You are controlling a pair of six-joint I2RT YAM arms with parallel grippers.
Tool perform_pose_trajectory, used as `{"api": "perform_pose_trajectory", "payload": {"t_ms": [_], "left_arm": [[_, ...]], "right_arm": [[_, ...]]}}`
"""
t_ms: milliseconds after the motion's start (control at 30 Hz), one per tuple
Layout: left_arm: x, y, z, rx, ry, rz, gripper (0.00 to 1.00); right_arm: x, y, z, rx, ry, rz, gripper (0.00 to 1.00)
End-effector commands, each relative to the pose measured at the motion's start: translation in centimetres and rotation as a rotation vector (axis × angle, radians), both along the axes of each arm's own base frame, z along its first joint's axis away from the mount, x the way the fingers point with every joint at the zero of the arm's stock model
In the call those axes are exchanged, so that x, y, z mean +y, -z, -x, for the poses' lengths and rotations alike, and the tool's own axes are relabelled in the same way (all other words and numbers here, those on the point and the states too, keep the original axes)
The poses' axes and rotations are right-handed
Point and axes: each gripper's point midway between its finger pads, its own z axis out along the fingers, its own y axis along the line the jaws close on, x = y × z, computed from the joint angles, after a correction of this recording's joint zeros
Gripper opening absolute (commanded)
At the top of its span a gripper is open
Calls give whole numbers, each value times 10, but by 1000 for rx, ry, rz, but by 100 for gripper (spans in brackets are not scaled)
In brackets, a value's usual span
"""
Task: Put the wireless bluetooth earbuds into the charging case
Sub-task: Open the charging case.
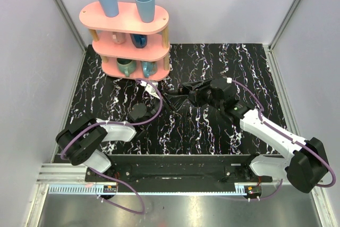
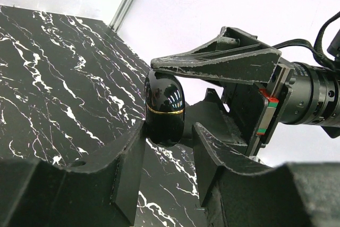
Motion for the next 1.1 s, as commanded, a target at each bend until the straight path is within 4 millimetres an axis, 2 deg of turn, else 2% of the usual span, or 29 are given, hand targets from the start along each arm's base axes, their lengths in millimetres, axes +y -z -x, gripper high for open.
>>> {"api": "perform_pose_trajectory", "payload": {"t_ms": [0,233,333,467,567,700,900,967,1067], "left_arm": [[7,-65,7,-167,-6,168,44],[8,-69,5,-170,-17,180,41],[2,-70,3,-176,-5,157,41],[6,-73,3,-182,-17,180,41],[4,-73,2,-181,-13,175,47],[1,-77,5,-184,7,192,47],[5,-74,3,-178,-12,195,45],[6,-74,3,-179,-17,193,40],[8,-75,2,-175,-23,199,38]], "right_arm": [[5,-9,1,-31,-12,-33,15],[5,-8,1,-31,-13,-36,15],[5,-8,1,-29,-10,-38,15],[5,-9,1,-32,-8,-40,15],[5,-7,1,-26,-12,-39,15],[6,-3,1,-16,-13,-38,15],[4,-5,0,-22,-3,-40,15],[3,-4,0,-20,0,-41,15],[4,-3,1,-19,-3,-36,15]]}}
